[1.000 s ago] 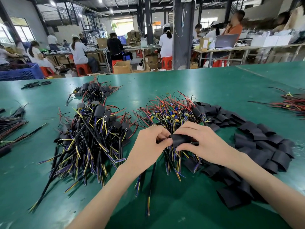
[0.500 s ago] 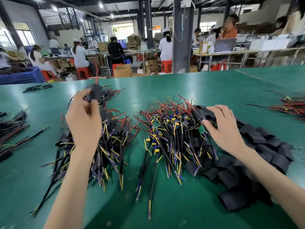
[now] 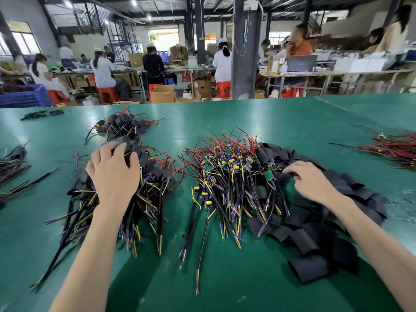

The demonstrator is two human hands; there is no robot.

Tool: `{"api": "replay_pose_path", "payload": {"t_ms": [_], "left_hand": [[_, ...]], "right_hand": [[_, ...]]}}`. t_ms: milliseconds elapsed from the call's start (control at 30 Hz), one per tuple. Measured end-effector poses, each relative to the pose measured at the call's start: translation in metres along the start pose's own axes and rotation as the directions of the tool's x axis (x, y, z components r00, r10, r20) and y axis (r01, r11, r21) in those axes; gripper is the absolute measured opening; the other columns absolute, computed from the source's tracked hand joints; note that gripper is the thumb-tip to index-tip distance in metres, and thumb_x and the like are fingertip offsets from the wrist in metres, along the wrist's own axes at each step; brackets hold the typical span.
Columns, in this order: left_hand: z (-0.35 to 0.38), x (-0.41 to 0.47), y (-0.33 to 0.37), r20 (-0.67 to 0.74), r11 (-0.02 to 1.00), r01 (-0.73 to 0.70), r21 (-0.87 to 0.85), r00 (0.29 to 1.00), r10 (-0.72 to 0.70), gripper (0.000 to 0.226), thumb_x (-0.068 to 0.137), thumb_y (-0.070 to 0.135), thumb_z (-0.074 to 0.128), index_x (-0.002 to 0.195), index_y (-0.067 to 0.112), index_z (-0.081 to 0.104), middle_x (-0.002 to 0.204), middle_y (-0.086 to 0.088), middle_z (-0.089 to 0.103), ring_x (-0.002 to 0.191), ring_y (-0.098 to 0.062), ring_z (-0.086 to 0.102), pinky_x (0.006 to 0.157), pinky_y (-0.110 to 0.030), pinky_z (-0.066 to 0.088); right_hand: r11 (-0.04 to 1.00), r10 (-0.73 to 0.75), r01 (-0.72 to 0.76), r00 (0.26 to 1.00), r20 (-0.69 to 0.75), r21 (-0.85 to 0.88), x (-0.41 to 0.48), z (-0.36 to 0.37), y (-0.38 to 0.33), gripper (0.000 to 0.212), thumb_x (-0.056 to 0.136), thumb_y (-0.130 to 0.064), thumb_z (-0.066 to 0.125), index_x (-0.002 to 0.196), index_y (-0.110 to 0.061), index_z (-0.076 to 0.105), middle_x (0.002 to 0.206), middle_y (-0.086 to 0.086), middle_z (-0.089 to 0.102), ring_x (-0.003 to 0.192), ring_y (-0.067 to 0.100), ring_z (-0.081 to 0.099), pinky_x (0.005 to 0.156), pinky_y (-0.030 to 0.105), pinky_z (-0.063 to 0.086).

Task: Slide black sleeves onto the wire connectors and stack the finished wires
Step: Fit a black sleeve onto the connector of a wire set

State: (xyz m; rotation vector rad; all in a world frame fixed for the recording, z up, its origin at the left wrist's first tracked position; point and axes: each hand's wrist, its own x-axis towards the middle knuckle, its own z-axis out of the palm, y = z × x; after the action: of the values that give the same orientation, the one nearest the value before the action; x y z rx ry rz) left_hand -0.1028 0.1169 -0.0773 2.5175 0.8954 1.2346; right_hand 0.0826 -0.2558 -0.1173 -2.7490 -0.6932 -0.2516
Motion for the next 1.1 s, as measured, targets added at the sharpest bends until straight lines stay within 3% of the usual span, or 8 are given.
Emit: {"api": "replay_pose_path", "payload": {"t_ms": [100, 200, 333, 500, 700, 900, 1033, 1100], "left_hand": [[-0.006, -0.014, 0.025, -0.238, 0.975, -0.213, -0.069, 0.952, 0.192, 0.026, 0.088, 0.009, 0.053, 0.113, 0.002, 0.061, 0.122, -0.016, 0.055, 0.114, -0.036, 0.047, 0.095, -0.043, 0.033], [-0.002, -0.033, 0.058, -0.147, 0.901, -0.362, -0.240, 0.931, 0.334, 0.016, 0.087, 0.001, 0.052, 0.098, 0.004, 0.063, 0.098, -0.014, 0.060, 0.090, -0.033, 0.056, 0.080, -0.034, 0.039], [0.015, -0.062, 0.078, 0.208, 0.924, -0.268, -0.272, 0.921, 0.328, 0.017, 0.090, 0.007, 0.048, 0.099, 0.011, 0.062, 0.098, -0.008, 0.063, 0.087, -0.029, 0.059, 0.078, -0.036, 0.043], [0.041, -0.079, 0.078, 0.452, 0.975, -0.147, -0.168, 0.867, 0.209, 0.025, 0.092, 0.011, 0.045, 0.116, 0.009, 0.051, 0.112, -0.009, 0.058, 0.103, -0.027, 0.054, 0.084, -0.031, 0.038], [0.051, -0.077, 0.077, 0.569, 0.928, 0.144, -0.343, 0.818, 0.083, 0.034, 0.087, 0.003, 0.055, 0.120, 0.009, 0.049, 0.115, -0.005, 0.056, 0.103, -0.022, 0.054, 0.090, -0.030, 0.042], [0.052, -0.072, 0.074, 0.665, 0.802, 0.420, -0.425, 0.746, -0.039, 0.051, 0.080, 0.001, 0.066, 0.125, 0.010, 0.043, 0.108, -0.002, 0.057, 0.081, -0.016, 0.058, 0.062, -0.019, 0.044], [0.052, -0.068, 0.074, 0.739, 0.719, 0.569, -0.399, 0.664, -0.116, 0.054, 0.082, 0.003, 0.060, 0.133, 0.002, 0.041, 0.105, -0.007, 0.056, 0.089, -0.022, 0.055, 0.084, -0.039, 0.050], [0.053, -0.066, 0.074, 0.783, 0.716, 0.592, -0.370, 0.614, -0.103, 0.058, 0.084, 0.004, 0.060, 0.136, -0.001, 0.036, 0.093, -0.010, 0.055, 0.080, -0.020, 0.051, 0.078, -0.036, 0.046]], "right_hand": [[0.998, -0.035, 0.042, 0.991, 0.127, -0.049, 0.000, 0.010, -0.001, 0.043, 0.091, -0.005, 0.048, 0.134, -0.014, 0.050, 0.137, 0.005, 0.046, 0.126, 0.025, 0.038, 0.102, 0.039, 0.034], [0.989, -0.012, 0.031, 0.992, 0.128, -0.146, 0.000, 0.012, 0.004, 0.042, 0.096, -0.026, 0.049, 0.138, -0.022, 0.045, 0.131, 0.005, 0.043, 0.123, 0.024, 0.036, 0.100, 0.037, 0.035], [0.975, 0.064, -0.025, 0.983, 0.173, -0.221, 0.002, 0.007, 0.005, 0.044, 0.095, -0.040, 0.049, 0.136, -0.025, 0.048, 0.126, 0.007, 0.041, 0.121, 0.026, 0.033, 0.099, 0.038, 0.034], [0.965, 0.087, -0.029, 0.973, 0.215, -0.262, 0.001, 0.009, 0.000, 0.041, 0.096, -0.044, 0.044, 0.128, -0.019, 0.054, 0.125, 0.006, 0.039, 0.122, 0.026, 0.029, 0.100, 0.041, 0.031], [0.976, 0.104, -0.061, 0.974, 0.202, -0.208, -0.001, 0.006, -0.006, 0.045, 0.095, -0.040, 0.049, 0.135, -0.020, 0.047, 0.122, 0.009, 0.039, 0.123, 0.028, 0.028, 0.100, 0.040, 0.029], [0.982, 0.112, -0.084, 0.981, 0.160, -0.171, -0.002, 0.006, -0.004, 0.046, 0.093, -0.040, 0.052, 0.135, -0.023, 0.044, 0.123, 0.008, 0.038, 0.123, 0.027, 0.028, 0.100, 0.041, 0.028], [0.983, 0.130, -0.111, 0.983, 0.128, -0.146, -0.001, 0.006, -0.002, 0.044, 0.094, -0.040, 0.051, 0.133, -0.022, 0.045, 0.118, 0.007, 0.037, 0.118, 0.026, 0.029, 0.097, 0.042, 0.029], [0.984, 0.133, -0.116, 0.984, 0.121, -0.139, -0.001, 0.006, -0.002, 0.043, 0.094, -0.040, 0.050, 0.132, -0.021, 0.045, 0.116, 0.006, 0.036, 0.116, 0.026, 0.029, 0.096, 0.041, 0.029]]}}
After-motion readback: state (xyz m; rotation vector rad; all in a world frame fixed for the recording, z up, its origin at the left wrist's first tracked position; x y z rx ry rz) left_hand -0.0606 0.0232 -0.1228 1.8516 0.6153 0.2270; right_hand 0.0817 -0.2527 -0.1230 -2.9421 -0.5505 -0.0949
